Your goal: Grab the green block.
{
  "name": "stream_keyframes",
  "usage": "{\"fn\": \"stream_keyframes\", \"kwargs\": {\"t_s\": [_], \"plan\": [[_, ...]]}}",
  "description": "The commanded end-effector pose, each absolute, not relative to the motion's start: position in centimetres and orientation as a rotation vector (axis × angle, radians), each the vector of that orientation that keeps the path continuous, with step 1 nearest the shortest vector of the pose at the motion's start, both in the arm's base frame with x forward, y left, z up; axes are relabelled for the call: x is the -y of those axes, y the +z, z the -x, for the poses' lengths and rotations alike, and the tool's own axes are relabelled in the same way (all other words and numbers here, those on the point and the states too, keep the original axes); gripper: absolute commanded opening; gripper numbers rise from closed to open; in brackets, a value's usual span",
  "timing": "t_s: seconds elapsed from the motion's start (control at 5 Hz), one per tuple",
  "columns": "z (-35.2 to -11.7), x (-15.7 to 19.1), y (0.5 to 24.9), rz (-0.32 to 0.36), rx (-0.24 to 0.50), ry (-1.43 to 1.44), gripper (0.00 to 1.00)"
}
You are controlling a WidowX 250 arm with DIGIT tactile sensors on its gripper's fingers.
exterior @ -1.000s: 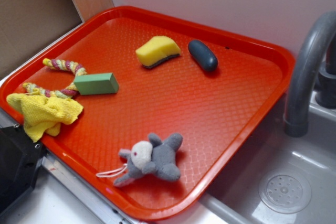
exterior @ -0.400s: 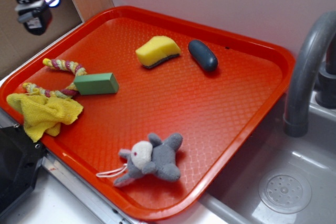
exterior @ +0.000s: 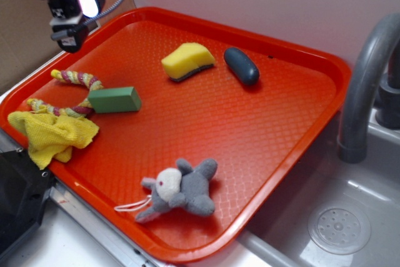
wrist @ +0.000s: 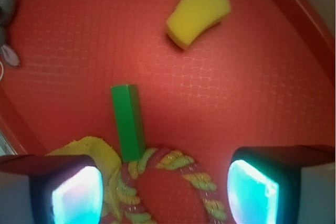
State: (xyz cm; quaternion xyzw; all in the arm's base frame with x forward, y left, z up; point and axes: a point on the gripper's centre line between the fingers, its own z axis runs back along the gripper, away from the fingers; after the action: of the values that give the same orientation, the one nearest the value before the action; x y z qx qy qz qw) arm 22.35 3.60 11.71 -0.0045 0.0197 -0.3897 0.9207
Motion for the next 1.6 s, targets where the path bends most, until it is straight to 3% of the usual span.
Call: {"fn": "stream_keyframes", "kwargs": {"t_s": [0.0,0.8,1.0,1.2,1.4], "plan": [[-22.6,-2.5,9.1,0.005,-0.083,-0.842,1.0],[-20.9,-0.4,3.1,-0.112,-0.277,-0.913,1.0],[-20.4,-0.3,2.4,-0.162,-0.287,-0.837,0.8],[-20.2,-0.1,2.7,-0.166,-0.269,-0.819,0.0],[-20.1,-0.1,3.1,-0.21,-0.252,-0.788,0.0]]}}
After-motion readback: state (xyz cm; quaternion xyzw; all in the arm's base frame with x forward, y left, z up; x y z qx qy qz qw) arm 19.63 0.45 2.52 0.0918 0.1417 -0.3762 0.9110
